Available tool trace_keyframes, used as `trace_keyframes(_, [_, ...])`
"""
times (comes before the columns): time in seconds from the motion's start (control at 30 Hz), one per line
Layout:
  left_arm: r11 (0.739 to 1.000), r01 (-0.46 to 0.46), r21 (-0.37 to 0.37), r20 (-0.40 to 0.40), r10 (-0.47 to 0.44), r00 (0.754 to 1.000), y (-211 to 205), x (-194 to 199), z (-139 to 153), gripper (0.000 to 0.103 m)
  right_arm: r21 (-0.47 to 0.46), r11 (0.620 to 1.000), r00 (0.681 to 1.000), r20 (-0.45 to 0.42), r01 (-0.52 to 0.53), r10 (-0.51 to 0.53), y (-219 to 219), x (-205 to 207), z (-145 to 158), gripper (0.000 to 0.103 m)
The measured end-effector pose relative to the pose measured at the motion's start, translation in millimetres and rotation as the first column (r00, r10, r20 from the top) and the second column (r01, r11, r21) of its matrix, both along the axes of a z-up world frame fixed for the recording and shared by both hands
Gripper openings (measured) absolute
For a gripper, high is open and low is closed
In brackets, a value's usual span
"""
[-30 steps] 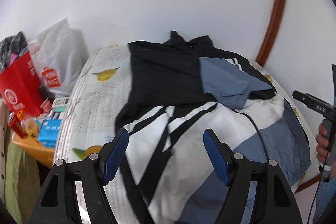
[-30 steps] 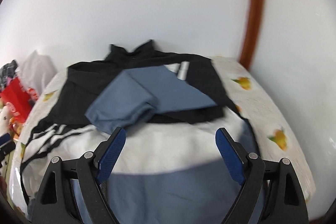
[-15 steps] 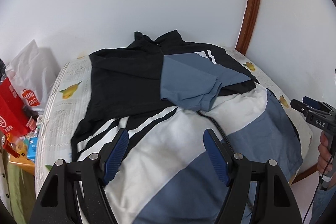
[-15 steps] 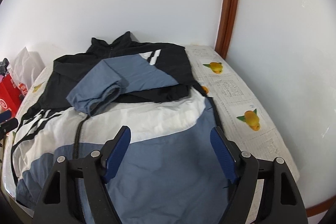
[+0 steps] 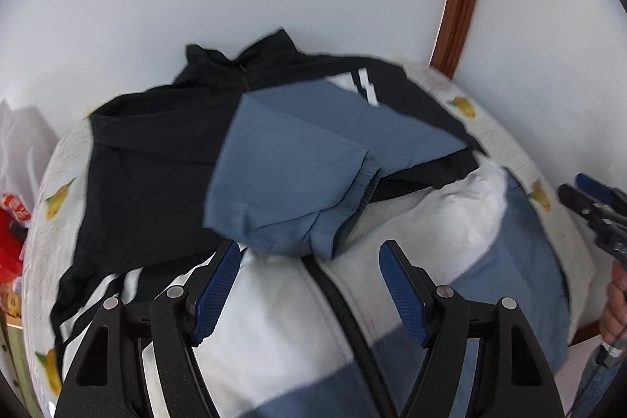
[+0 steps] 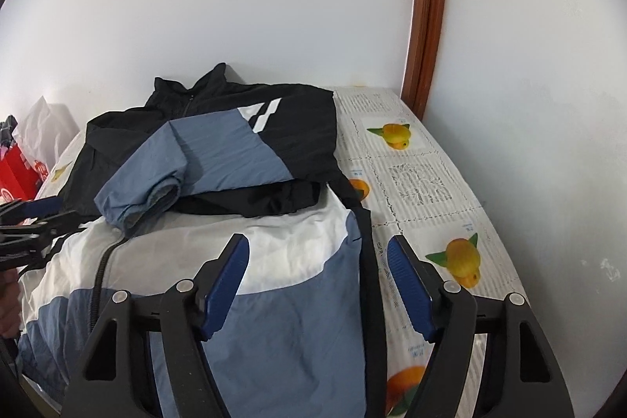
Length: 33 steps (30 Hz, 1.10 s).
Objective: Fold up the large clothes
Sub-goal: 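Grasp the blue sleeve cuff with the left tool and straighten it, release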
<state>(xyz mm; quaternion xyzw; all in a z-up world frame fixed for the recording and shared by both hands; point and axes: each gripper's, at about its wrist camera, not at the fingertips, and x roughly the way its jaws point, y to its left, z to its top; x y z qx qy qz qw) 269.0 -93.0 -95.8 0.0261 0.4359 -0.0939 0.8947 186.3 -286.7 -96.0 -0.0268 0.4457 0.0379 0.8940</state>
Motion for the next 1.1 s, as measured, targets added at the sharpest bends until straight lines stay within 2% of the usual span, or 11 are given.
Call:
trace_keyframes(0.27, [0.997, 0.022, 0.069, -0.084, -0.016, 0.996, -27, 46, -48, 0.071, -0.013, 0.999, 0.999, -0.030, -0.039, 0.039, -11, 15, -31, 0.072])
trace_keyframes(0.43, [0.990, 0.040, 0.133, -0.075, -0.030, 0.997, -43, 54, -63, 0.070, -0.010, 0.999, 0.997, -0.058, -0.053, 0.052, -8, 22, -45, 0.072])
trace_keyframes(0.47, [0.989, 0.038, 0.146, -0.063, -0.029, 0.998, -45, 54, -63, 0.067, -0.013, 0.999, 0.997, -0.062, -0.052, 0.052, -7, 23, -47, 0.072])
trace_keyframes(0.53, [0.983, 0.032, 0.183, -0.049, -0.024, 0.999, -47, 56, -63, 0.032, -0.017, 0.998, 0.997, -0.066, -0.052, 0.051, -4, 24, -48, 0.072])
trace_keyframes(0.57, [0.977, 0.036, 0.210, -0.044, -0.027, 0.999, -47, 56, -61, 0.027, -0.018, 0.998, 0.996, -0.069, -0.056, 0.054, -1, 23, -49, 0.072])
trace_keyframes(0.63, [0.982, 0.048, 0.182, -0.037, -0.042, 0.998, -40, 56, -53, 0.013, -0.023, 0.998, 0.996, -0.070, -0.063, 0.061, 3, 22, -47, 0.072])
trace_keyframes(0.77, [0.996, -0.030, 0.089, 0.032, 0.027, 0.999, 5, 48, -16, 0.011, -0.044, 0.995, 0.994, -0.063, -0.089, 0.086, 19, 19, -39, 0.072])
trace_keyframes(0.9, [0.984, -0.173, 0.032, 0.110, 0.169, 0.980, 63, 43, 14, 0.010, -0.052, 0.992, 0.992, -0.047, -0.119, 0.117, 39, 23, -29, 0.072])
trace_keyframes(1.1, [0.961, -0.275, -0.035, 0.098, 0.277, 0.956, 127, 45, 22, 0.010, -0.064, 0.988, 0.990, -0.027, -0.143, 0.142, 68, 35, -23, 0.072])
